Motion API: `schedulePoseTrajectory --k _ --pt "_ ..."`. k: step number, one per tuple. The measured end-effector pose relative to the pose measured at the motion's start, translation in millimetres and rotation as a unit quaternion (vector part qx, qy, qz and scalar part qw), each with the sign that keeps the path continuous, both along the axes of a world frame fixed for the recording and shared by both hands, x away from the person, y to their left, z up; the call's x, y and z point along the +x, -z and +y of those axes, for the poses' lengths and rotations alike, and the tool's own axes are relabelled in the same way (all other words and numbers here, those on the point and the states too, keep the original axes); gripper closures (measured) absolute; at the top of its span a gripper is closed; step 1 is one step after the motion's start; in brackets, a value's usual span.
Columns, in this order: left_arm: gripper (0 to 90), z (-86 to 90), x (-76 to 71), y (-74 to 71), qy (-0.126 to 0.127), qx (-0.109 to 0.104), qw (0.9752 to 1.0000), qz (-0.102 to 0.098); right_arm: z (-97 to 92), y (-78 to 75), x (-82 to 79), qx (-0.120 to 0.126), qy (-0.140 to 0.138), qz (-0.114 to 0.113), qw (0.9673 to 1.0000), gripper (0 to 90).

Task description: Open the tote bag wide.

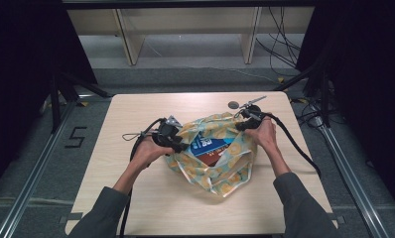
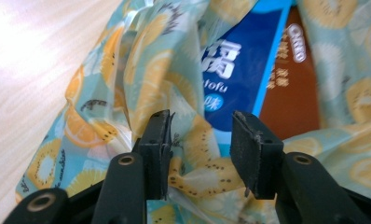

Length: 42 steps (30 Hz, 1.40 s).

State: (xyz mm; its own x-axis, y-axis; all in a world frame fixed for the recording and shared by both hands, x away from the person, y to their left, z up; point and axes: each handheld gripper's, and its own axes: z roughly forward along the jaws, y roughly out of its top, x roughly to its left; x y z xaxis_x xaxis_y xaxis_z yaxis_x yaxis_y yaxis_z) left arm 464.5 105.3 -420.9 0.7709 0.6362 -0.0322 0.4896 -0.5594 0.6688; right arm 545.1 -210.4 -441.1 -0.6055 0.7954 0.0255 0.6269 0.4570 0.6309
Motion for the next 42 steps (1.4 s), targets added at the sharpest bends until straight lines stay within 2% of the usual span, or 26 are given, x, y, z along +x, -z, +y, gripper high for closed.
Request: schedulePoseTrajectory --k 2,5,8,9,10,11,13,14,15,16,17,19,22,23,24,25,28,29,30,32,35,40,41,42 --pt "56.8 -0.6 -4.1 -6.1 0.003 -0.009 0.9999 -0.013 0.7 -5.3 -4.5 0.025 0.008 0.005 0.9996 86.6" --pt "56.0 -2.3 -12.5 -15.0 0.005 -0.024 0.9995 -0.021 -1.5 -22.0 -14.2 0.036 0.004 0.006 0.9993 85.6" --pt "55.2 -0.9 -21.3 -21.8 0.017 -0.030 0.9992 -0.021 -3.7 -32.0 -23.0 0.053 -0.001 -0.011 0.9985 84.1" --pt "54.7 -0.3 -24.4 -23.2 0.020 -0.032 0.9990 -0.022 -5.8 -40.3 -28.8 0.056 -0.006 0.009 0.9984 83.7" --pt "54.2 0.8 -27.6 -25.2 0.022 -0.031 0.9989 -0.026 -5.4 -39.8 -31.4 0.065 0.002 -0.015 0.9977 83.0" --pt "53.6 1.6 -30.0 -26.3 0.023 -0.032 0.9989 -0.026 -8.4 -46.1 -36.4 0.062 -0.015 0.005 0.9980 82.0" --pt "52.7 5.1 -37.5 -29.0 0.028 -0.033 0.9986 -0.031 -12.5 -48.7 -41.3 0.074 -0.043 -0.018 0.9962 81.1" --pt "52.2 6.4 -41.1 -28.8 0.026 -0.042 0.9984 -0.028 -14.1 -49.8 -44.8 0.072 -0.049 -0.024 0.9959 80.5" --pt "51.6 7.9 -43.3 -29.2 0.027 -0.043 0.9983 -0.029 -14.4 -49.7 -49.1 0.079 -0.046 -0.027 0.9954 79.4" --pt "50.6 11.5 -47.6 -30.3 0.031 -0.037 0.9982 -0.034 -15.7 -51.7 -52.8 0.078 -0.049 -0.020 0.9955 78.5" --pt "49.0 13.0 -50.2 -30.3 0.028 -0.039 0.9983 -0.033 -15.2 -50.6 -59.6 0.094 -0.041 -0.027 0.9944 77.4" --pt "47.6 17.4 -55.6 -29.9 0.025 -0.042 0.9982 -0.036 -18.2 -53.2 -65.6 0.087 -0.048 -0.021 0.9948 75.1" --pt "45.7 23.5 -63.9 -28.1 0.015 -0.046 0.9982 -0.034 -21.7 -53.9 -74.1 0.087 -0.054 -0.030 0.9943 72.1" --pt "45.2 25.9 -65.6 -27.1 0.017 -0.045 0.9982 -0.035 -23.9 -56.5 -77.3 0.081 -0.063 -0.022 0.9945 71.4" --pt "44.4 28.0 -67.8 -26.0 0.015 -0.045 0.9983 -0.034 -22.4 -54.6 -81.3 0.091 -0.058 -0.029 0.9937 70.1" --pt "43.7 30.2 -70.1 -25.0 0.012 -0.043 0.9984 -0.033 -25.2 -57.2 -83.7 0.079 -0.066 -0.019 0.9945 68.8" --pt "41.0 37.6 -75.3 -21.6 0.009 -0.044 0.9984 -0.033 -27.7 -56.9 -93.6 0.083 -0.067 -0.019 0.9941 65.5" --pt "40.2 39.4 -77.4 -19.9 0.002 -0.049 0.9983 -0.032 -28.1 -55.0 -94.9 0.084 -0.067 -0.030 0.9938 64.9" --pt "39.5 41.4 -79.2 -18.7 0.001 -0.049 0.9982 -0.034 -29.2 -55.3 -97.7 0.083 -0.069 -0.022 0.9939 64.0" --pt "37.9 44.7 -82.6 -15.9 0.000 -0.051 0.9981 -0.035 -29.0 -52.2 -103.2 0.088 -0.065 -0.026 0.9937 61.3" --pt "35.8 48.0 -88.8 -12.9 -0.004 -0.055 0.9977 -0.038 -31.0 -48.4 -109.6 0.079 -0.063 -0.021 0.9947 58.2" --pt "33.8 51.4 -100.1 -9.4 -0.003 -0.050 0.9975 -0.049 -32.4 -39.4 -120.7 0.085 -0.055 -0.017 0.9947 52.7" --pt "33.0 51.2 -102.1 -8.6 -0.005 -0.050 0.9977 -0.046 -32.1 -36.7 -124.1 0.091 -0.048 -0.015 0.9946 51.8" --pt "32.6 51.3 -103.6 -6.8 -0.006 -0.047 0.9977 -0.048 -33.7 -35.8 -124.8 0.087 -0.056 -0.018 0.9945 51.2"
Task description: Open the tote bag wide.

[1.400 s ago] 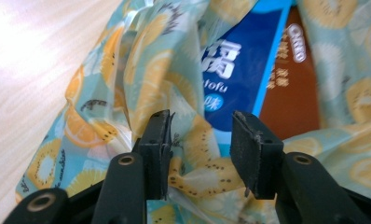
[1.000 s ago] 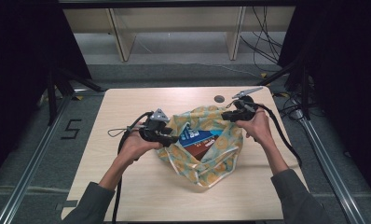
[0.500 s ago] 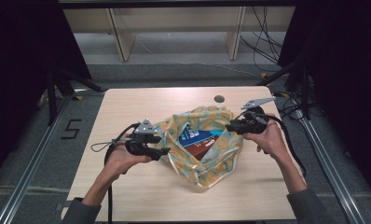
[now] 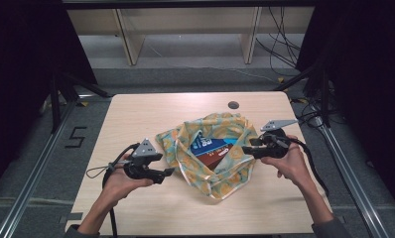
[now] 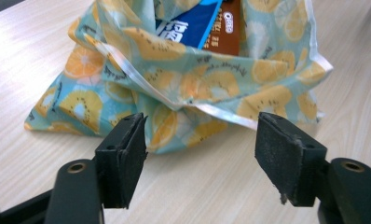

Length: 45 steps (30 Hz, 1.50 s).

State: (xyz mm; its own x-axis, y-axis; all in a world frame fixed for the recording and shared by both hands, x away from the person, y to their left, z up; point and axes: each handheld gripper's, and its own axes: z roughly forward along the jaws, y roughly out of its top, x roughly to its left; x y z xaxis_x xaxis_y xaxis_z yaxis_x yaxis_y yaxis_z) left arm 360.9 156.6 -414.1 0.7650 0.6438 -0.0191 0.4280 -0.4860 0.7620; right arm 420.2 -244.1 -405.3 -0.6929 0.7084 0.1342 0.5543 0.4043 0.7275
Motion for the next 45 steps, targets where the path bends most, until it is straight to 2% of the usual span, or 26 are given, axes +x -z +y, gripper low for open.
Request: schedulePoseTrajectory --k 4,5,6,8,9,10,15,19,24,25,26,27,29,30,31,34,36,37,39,40,41,42,43,44,45 --pt "30.5 -0.7 -9.0 6.4 0.005 0.004 1.0000 0.003 -5.5 5.3 -7.3 -0.003 0.001 -0.004 1.0000 45.9" --pt "29.5 -0.3 -11.2 8.0 0.006 0.005 1.0000 0.000 -5.8 6.6 -10.8 0.005 0.009 0.001 0.9999 44.4" --pt "28.9 -0.4 -13.7 10.1 0.004 0.000 1.0000 0.002 -7.4 7.3 -12.6 0.002 0.006 0.008 1.0000 43.4" --pt "27.7 1.4 -17.1 14.0 0.003 0.005 1.0000 0.000 -11.2 10.2 -16.2 0.002 0.008 0.005 1.0000 41.8" --pt "26.6 1.5 -18.7 15.8 -0.003 0.004 1.0000 0.006 -13.0 12.0 -18.9 0.003 0.008 0.006 0.9999 40.2" --pt "25.6 2.6 -19.9 17.2 0.004 0.008 1.0000 0.000 -14.0 13.1 -20.7 0.006 0.012 0.007 0.9999 39.7" --pt "22.3 7.1 -25.9 26.4 -0.017 -0.005 0.9998 0.009 -22.6 18.5 -27.7 0.007 0.017 0.001 0.9998 36.0" --pt "21.8 12.7 -31.0 30.4 -0.027 -0.012 0.9995 0.010 -22.6 22.2 -34.1 0.016 0.018 0.013 0.9996 35.3" --pt "20.3 18.1 -36.0 35.9 -0.032 0.000 0.9995 0.006 -24.3 26.2 -39.8 0.002 0.017 0.002 0.9998 34.7" --pt "20.2 19.7 -36.0 36.5 -0.030 0.012 0.9995 0.005 -24.2 27.4 -41.8 -0.002 0.018 0.004 0.9998 32.5" --pt "20.3 18.7 -37.2 39.0 -0.037 0.002 0.9993 0.006 -24.5 28.3 -41.8 -0.011 0.014 -0.001 0.9998 32.6" --pt "20.3 20.0 -38.1 39.8 -0.030 0.006 0.9995 0.008 -22.7 29.0 -44.7 -0.012 0.023 0.005 0.9997 32.5" --pt "20.2 20.1 -40.2 42.6 -0.034 0.006 0.9994 0.008 -23.1 29.6 -45.5 -0.024 0.016 -0.006 0.9996 32.6" --pt "20.1 20.6 -41.0 43.8 -0.035 0.007 0.9993 0.008 -20.8 30.1 -49.0 -0.019 0.024 0.003 0.9995 32.6" --pt "20.1 21.1 -41.8 44.9 -0.037 0.010 0.9992 0.006 -20.8 30.5 -49.3 -0.022 0.015 0.000 0.9996 32.6" --pt "20.0 23.0 -44.1 48.2 -0.041 0.010 0.9991 0.007 -19.6 32.3 -52.2 -0.031 0.011 -0.008 0.9994 32.5" --pt "20.1 24.0 -45.7 50.4 -0.041 0.010 0.9991 0.004 -19.0 33.5 -54.9 -0.029 0.015 -0.008 0.9994 32.5" --pt "20.1 24.2 -46.8 51.8 -0.043 0.008 0.9990 0.005 -18.5 34.6 -57.6 -0.022 0.020 -0.001 0.9996 32.5" --pt "20.0 23.9 -48.6 54.3 -0.045 0.004 0.9990 0.007 -21.5 37.2 -58.4 -0.028 0.015 -0.006 0.9995 32.5" --pt "20.0 24.5 -49.5 55.2 -0.040 0.010 0.9991 0.003 -21.2 38.2 -60.7 -0.023 0.021 0.004 0.9995 32.5" --pt "20.0 24.0 -50.9 56.3 -0.046 0.008 0.9989 0.006 -23.9 40.7 -60.1 -0.028 0.015 -0.008 0.9995 32.5" --pt "20.0 22.9 -52.0 57.9 -0.049 -0.002 0.9988 0.005 -25.3 42.7 -61.1 -0.031 0.016 -0.008 0.9994 32.5" --pt "20.0 23.7 -53.2 57.5 -0.047 0.007 0.9988 0.005 -25.7 43.1 -63.1 -0.029 0.020 0.003 0.9994 32.5" --pt "20.0 24.1 -53.9 57.7 -0.046 0.010 0.9989 0.003 -27.0 44.7 -64.0 -0.031 0.019 0.001 0.9993 32.5" --pt "20.0 23.3 -54.6 58.5 -0.051 0.003 0.9987 0.001 -28.1 46.1 -65.1 -0.029 0.020 0.002 0.9994 32.5"
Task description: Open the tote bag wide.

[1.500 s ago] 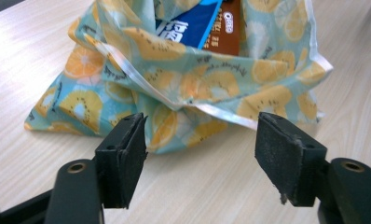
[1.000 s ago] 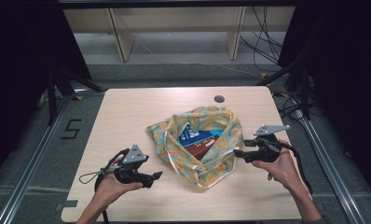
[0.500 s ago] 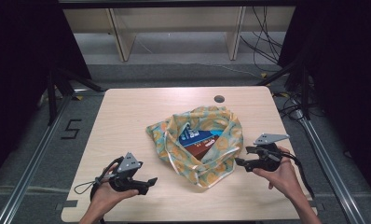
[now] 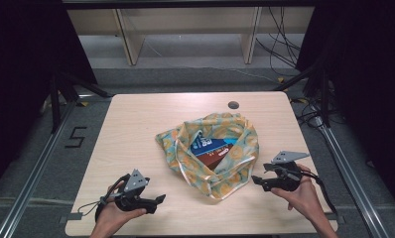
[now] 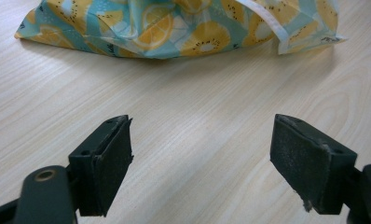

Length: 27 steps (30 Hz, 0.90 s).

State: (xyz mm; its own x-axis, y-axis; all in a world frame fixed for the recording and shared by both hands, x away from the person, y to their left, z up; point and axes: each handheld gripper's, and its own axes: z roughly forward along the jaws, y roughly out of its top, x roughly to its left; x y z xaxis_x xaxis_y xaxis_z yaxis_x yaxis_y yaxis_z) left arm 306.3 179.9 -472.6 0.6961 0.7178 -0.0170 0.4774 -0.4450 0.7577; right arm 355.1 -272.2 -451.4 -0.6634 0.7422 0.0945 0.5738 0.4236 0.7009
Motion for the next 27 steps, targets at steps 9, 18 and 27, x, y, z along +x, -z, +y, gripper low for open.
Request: schedulePoseTrajectory --k 9,18,27 --pt "20.0 1.0 -8.9 6.3 -0.006 0.008 1.0000 0.000 -10.6 14.7 -13.5 0.008 0.014 0.001 0.9999 32.5" --pt "19.7 -0.1 -17.4 14.7 -0.017 0.006 0.9998 -0.005 -18.6 25.8 -32.3 -0.008 0.015 0.020 0.9997 32.7" --pt "19.6 -2.2 -24.9 26.3 -0.027 0.002 0.9996 0.001 -24.9 35.5 -54.7 0.009 0.021 0.040 0.9989 33.6"
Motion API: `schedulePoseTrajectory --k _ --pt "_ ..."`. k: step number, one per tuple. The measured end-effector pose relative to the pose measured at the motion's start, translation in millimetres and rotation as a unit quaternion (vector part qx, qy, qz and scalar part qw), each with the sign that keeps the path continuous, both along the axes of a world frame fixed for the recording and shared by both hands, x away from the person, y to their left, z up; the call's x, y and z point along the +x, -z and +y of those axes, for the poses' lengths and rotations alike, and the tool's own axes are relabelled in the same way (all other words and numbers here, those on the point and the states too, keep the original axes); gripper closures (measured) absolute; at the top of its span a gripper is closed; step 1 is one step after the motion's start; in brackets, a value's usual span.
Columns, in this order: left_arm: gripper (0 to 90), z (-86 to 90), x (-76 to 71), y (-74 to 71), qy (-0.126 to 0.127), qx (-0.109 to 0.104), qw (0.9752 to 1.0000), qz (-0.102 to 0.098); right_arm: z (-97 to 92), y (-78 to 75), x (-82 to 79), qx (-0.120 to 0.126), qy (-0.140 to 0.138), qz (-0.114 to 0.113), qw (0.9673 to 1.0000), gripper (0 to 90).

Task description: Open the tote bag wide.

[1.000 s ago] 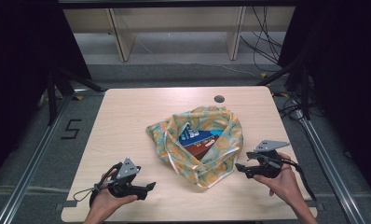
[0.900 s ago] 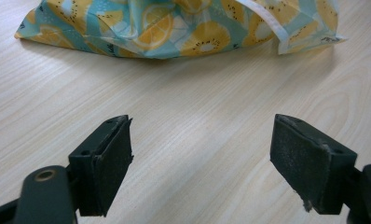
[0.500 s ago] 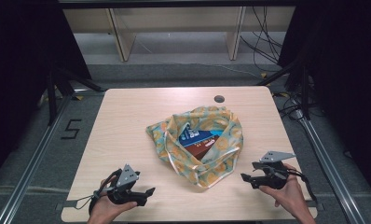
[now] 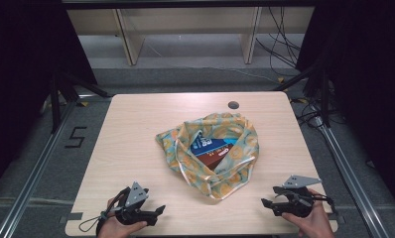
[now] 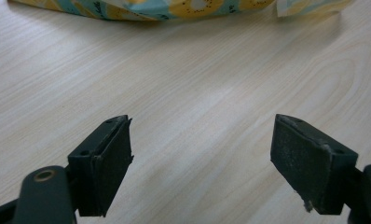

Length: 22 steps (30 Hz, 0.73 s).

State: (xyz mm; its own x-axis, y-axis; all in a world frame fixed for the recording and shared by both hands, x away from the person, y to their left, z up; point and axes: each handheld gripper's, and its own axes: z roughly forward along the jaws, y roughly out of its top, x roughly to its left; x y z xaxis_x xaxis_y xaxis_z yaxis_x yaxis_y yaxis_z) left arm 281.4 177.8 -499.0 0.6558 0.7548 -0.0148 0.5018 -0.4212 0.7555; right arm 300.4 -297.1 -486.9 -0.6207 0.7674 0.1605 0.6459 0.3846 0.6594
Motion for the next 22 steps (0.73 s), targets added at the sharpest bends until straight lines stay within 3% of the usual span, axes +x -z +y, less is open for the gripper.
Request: schedulePoseTrajectory --k 1,3,5,6,8,9,11,12,13,17,20,21,22 --pt "19.6 1.2 0.4 -0.7 0.005 0.010 0.9999 0.001 -2.1 1.2 -2.1 0.000 -0.006 -0.003 1.0000 33.7" --pt "19.6 -0.3 -0.3 0.5 -0.001 0.001 1.0000 -0.001 -4.8 3.6 -3.6 -0.002 -0.015 -0.009 0.9998 33.9" --pt "19.6 0.3 0.3 0.9 0.002 0.009 1.0000 0.001 -5.2 6.2 -5.3 -0.001 -0.019 -0.003 0.9998 33.9" --pt "19.6 -0.2 0.1 1.4 0.003 0.004 1.0000 0.003 -5.8 6.0 -5.4 0.004 -0.024 0.010 0.9997 33.9" --pt "19.6 -0.3 0.4 1.6 -0.001 0.003 1.0000 0.001 -6.1 7.0 -4.6 0.007 -0.025 0.008 0.9996 33.9" --pt "19.6 -0.3 0.4 1.7 0.000 0.001 1.0000 0.001 -4.5 7.2 -6.5 0.014 -0.014 0.016 0.9997 33.9" --pt "19.6 -0.1 0.9 2.6 -0.002 0.000 1.0000 0.002 -5.5 7.8 -5.8 0.001 -0.014 0.011 0.9998 33.9" --pt "19.6 1.8 2.2 2.1 0.004 0.012 0.9999 -0.001 -5.0 8.5 -6.3 -0.001 -0.004 0.009 1.0000 33.9" --pt "19.6 1.7 2.2 2.0 0.001 0.008 1.0000 0.003 -4.7 12.4 -3.7 0.008 -0.009 -0.014 0.9998 33.9" --pt "19.6 2.8 2.3 2.2 0.002 0.007 1.0000 0.002 -7.7 8.1 -4.2 -0.009 -0.010 0.000 0.9999 33.9" --pt "19.6 2.6 3.0 2.8 0.002 0.006 1.0000 0.001 -10.8 8.0 -3.0 -0.015 -0.003 -0.004 0.9999 33.7" --pt "19.6 3.7 3.6 2.6 0.000 0.014 0.9999 0.000 -12.6 7.7 -2.6 -0.014 -0.004 0.001 0.9999 33.6" --pt "19.6 3.5 3.7 3.4 -0.007 0.009 0.9999 0.007 -11.9 11.1 -2.3 0.007 0.009 -0.016 0.9998 33.5"
